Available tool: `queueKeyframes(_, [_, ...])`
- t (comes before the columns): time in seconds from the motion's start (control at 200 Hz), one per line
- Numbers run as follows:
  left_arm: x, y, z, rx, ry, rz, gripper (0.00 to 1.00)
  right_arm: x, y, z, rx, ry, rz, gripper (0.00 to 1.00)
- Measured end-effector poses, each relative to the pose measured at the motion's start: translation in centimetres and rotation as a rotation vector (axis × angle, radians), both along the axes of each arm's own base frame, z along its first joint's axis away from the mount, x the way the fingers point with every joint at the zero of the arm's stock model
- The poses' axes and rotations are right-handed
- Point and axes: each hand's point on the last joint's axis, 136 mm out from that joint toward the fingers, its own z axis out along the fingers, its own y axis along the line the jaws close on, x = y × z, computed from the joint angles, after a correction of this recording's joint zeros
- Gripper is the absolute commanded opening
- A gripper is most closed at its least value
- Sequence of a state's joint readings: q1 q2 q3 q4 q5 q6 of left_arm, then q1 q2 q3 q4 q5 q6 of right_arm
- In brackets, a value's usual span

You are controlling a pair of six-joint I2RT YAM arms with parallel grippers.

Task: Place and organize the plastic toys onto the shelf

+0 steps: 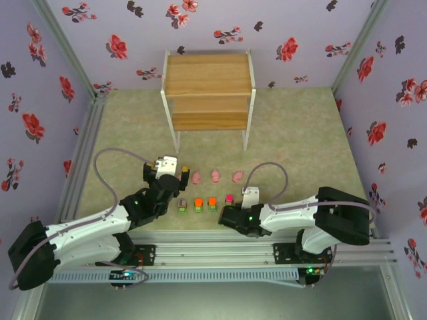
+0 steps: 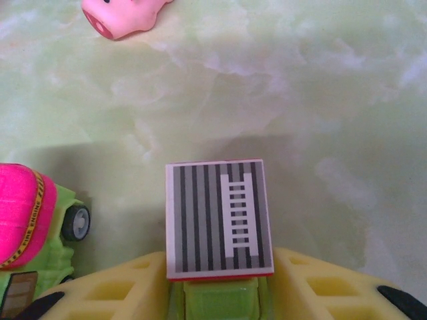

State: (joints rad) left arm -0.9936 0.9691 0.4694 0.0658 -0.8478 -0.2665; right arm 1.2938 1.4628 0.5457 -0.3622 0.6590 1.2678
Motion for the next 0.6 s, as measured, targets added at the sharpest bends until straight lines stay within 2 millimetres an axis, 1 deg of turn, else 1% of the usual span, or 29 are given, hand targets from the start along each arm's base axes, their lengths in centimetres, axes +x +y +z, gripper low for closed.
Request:
queueKeyframes(0.395, [0.08, 0.04, -0.02, -0.014, 0.003, 0.005, 1.0, 0.17, 0.05, -0.01, 0.01, -0.006, -0.006, 0.11])
queueKeyframes(0.49, [0.11, -0.01, -0.08, -0.014, 0.006, 0.005, 1.0, 0.2, 0.04, 0.03, 0.009, -0.008, -0.006, 0.08])
queueKeyframes(0.6, [0.17, -0.15, -0.25, -0.008, 0.013, 0.002, 1.0, 0.25, 0.01, 0.02, 0.006, -0.012, -0.007, 0.07])
